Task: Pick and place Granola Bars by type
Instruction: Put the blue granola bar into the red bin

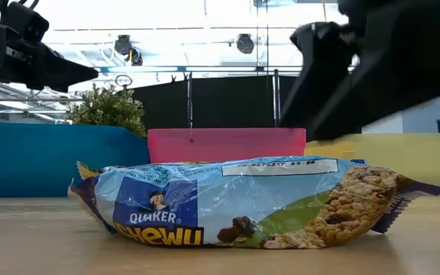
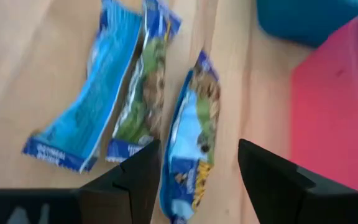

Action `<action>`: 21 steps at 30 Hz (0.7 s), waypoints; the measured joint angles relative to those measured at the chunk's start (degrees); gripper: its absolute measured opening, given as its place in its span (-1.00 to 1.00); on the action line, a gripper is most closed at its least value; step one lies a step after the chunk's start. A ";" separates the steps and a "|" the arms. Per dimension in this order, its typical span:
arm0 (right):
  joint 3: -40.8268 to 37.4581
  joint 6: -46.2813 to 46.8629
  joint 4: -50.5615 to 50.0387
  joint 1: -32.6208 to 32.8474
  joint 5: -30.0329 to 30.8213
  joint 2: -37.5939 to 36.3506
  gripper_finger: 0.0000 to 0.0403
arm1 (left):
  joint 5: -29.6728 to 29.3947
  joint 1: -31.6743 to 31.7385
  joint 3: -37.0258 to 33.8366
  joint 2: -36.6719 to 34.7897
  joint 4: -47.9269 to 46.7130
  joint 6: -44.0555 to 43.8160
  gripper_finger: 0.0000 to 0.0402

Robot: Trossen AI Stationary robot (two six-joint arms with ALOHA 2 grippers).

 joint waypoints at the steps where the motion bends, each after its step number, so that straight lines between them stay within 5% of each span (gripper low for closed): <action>1: 0.00 0.44 -0.28 -0.02 -0.81 0.47 0.00 | 0.00 0.00 0.00 0.00 -0.02 0.23 -0.89; 11: 0.00 0.83 -1.63 -0.78 -1.30 3.86 -0.10 | 0.02 0.00 0.00 0.00 -0.06 0.46 -0.89; 21: 0.01 0.49 -1.54 -2.07 -5.54 3.98 -0.45 | 0.07 0.00 0.00 -0.02 -0.22 0.60 -0.89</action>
